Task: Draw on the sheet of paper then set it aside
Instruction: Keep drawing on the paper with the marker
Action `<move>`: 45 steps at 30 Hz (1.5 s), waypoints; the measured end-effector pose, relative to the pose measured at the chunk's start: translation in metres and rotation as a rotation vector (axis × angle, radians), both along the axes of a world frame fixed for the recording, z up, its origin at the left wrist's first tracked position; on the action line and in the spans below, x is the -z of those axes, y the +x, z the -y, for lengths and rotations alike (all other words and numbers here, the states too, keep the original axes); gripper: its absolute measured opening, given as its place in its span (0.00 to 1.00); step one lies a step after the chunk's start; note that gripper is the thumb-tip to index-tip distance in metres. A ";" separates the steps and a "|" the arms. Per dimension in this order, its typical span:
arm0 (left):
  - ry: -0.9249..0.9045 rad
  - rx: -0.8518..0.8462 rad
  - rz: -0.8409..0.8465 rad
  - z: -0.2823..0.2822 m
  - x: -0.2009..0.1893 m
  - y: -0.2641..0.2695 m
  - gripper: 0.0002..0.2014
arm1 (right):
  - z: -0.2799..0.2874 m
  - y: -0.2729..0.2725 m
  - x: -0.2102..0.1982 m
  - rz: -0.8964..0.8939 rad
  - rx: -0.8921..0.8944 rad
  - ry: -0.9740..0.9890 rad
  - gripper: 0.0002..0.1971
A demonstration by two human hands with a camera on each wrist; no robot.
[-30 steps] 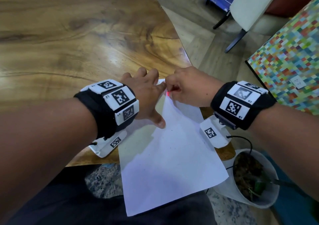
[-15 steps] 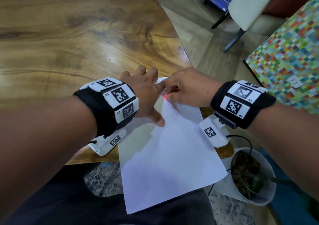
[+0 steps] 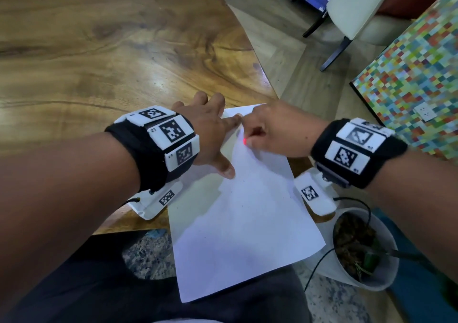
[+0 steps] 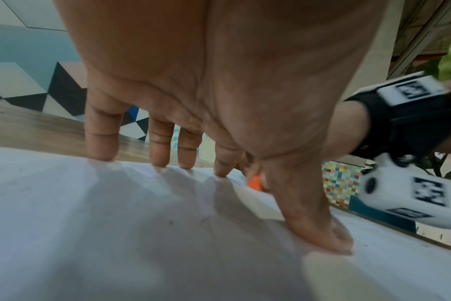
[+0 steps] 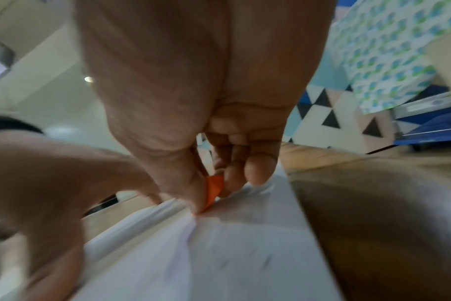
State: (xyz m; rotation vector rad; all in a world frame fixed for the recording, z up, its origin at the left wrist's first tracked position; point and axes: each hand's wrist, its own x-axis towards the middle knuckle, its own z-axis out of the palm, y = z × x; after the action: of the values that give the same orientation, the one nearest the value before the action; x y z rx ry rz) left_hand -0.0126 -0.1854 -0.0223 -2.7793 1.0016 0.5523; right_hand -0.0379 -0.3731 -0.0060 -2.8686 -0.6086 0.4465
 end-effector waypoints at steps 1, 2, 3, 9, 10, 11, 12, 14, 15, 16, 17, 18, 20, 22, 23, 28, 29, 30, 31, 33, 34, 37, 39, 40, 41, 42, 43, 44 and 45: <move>0.004 -0.002 -0.001 0.000 0.000 0.000 0.58 | 0.005 0.008 -0.001 0.033 0.041 0.008 0.03; 0.012 -0.003 -0.001 0.000 0.000 0.000 0.59 | 0.010 0.015 -0.002 0.044 0.093 0.009 0.03; 0.019 -0.004 0.001 0.001 0.000 0.000 0.59 | 0.013 0.020 -0.003 0.042 0.139 0.003 0.03; -0.004 -0.007 -0.001 0.000 0.000 0.000 0.57 | -0.005 -0.009 0.000 -0.026 -0.002 0.000 0.03; -0.006 -0.007 -0.001 0.000 -0.001 -0.001 0.57 | -0.010 -0.015 -0.001 -0.061 -0.040 -0.005 0.03; -0.005 -0.006 -0.002 0.000 -0.001 -0.001 0.57 | -0.013 -0.018 -0.002 -0.080 -0.061 -0.011 0.03; -0.005 -0.004 -0.001 0.000 -0.001 -0.001 0.57 | -0.014 -0.017 -0.002 -0.078 -0.060 -0.007 0.03; -0.004 0.002 0.001 0.000 -0.001 -0.001 0.56 | -0.010 -0.007 -0.002 -0.040 0.005 0.017 0.03; -0.003 0.003 0.004 0.000 0.000 -0.001 0.56 | -0.007 0.002 -0.001 -0.011 0.056 0.029 0.02; -0.002 0.001 0.007 0.000 0.000 -0.001 0.56 | -0.003 0.011 0.000 0.016 0.112 0.039 0.03; -0.002 -0.002 0.009 0.000 0.000 -0.001 0.57 | 0.000 0.020 0.002 0.037 0.169 0.040 0.03; -0.002 -0.007 0.013 0.000 0.000 -0.002 0.57 | 0.003 0.028 0.004 0.052 0.227 0.034 0.04; -0.009 -0.017 0.016 0.000 0.000 -0.002 0.57 | 0.008 0.039 0.005 0.077 0.309 0.018 0.04; -0.022 -0.024 0.016 -0.001 0.001 -0.002 0.57 | 0.007 0.038 0.004 0.085 0.315 0.011 0.04; -0.029 -0.026 0.015 -0.001 0.002 -0.002 0.56 | 0.003 0.031 0.004 0.086 0.284 0.011 0.04; -0.037 -0.023 -0.001 -0.001 0.001 -0.001 0.50 | -0.024 -0.005 0.016 0.059 0.088 0.074 0.04; -0.040 -0.021 0.002 -0.001 0.001 -0.001 0.50 | -0.025 -0.002 0.016 0.065 0.105 0.073 0.04; -0.044 -0.018 0.008 -0.001 0.002 -0.001 0.52 | -0.023 0.005 0.015 0.079 0.134 0.061 0.04; -0.048 -0.016 0.015 -0.002 0.002 -0.001 0.54 | -0.020 0.014 0.014 0.098 0.169 0.035 0.04; -0.048 -0.018 0.021 -0.002 0.003 -0.002 0.56 | -0.012 0.031 0.010 0.135 0.236 -0.005 0.03; -0.046 -0.020 0.021 -0.003 0.003 -0.003 0.56 | -0.009 0.038 0.008 0.136 0.268 -0.011 0.03; -0.048 -0.022 0.014 -0.004 0.003 -0.005 0.56 | -0.006 0.043 0.005 0.130 0.291 -0.045 0.03; -0.062 -0.028 0.003 -0.005 0.003 -0.005 0.56 | -0.009 0.029 0.004 0.121 0.208 -0.058 0.04; -0.069 -0.027 -0.001 -0.006 0.003 -0.005 0.55 | -0.011 0.017 0.004 0.106 0.144 -0.052 0.04; -0.075 -0.022 -0.006 -0.006 0.003 -0.004 0.55 | -0.013 0.003 0.004 0.078 0.088 -0.038 0.04; -0.077 -0.016 -0.012 -0.005 0.003 -0.004 0.56 | -0.015 -0.011 0.004 0.039 0.050 -0.017 0.04; -0.075 -0.011 -0.019 -0.005 0.004 -0.004 0.56 | -0.015 -0.021 0.005 0.000 0.030 0.003 0.03; -0.072 -0.007 -0.023 -0.005 0.004 -0.004 0.56 | -0.014 -0.027 0.006 -0.022 0.025 0.015 0.02; -0.070 -0.005 -0.023 -0.004 0.005 -0.003 0.56 | -0.013 -0.027 0.007 -0.024 0.036 0.016 0.02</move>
State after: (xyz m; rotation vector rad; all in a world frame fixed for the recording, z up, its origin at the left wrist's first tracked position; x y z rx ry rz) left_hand -0.0160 -0.1810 -0.0270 -2.8431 1.0387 0.5617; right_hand -0.0644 -0.3603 -0.0126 -2.8503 -0.5529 0.4674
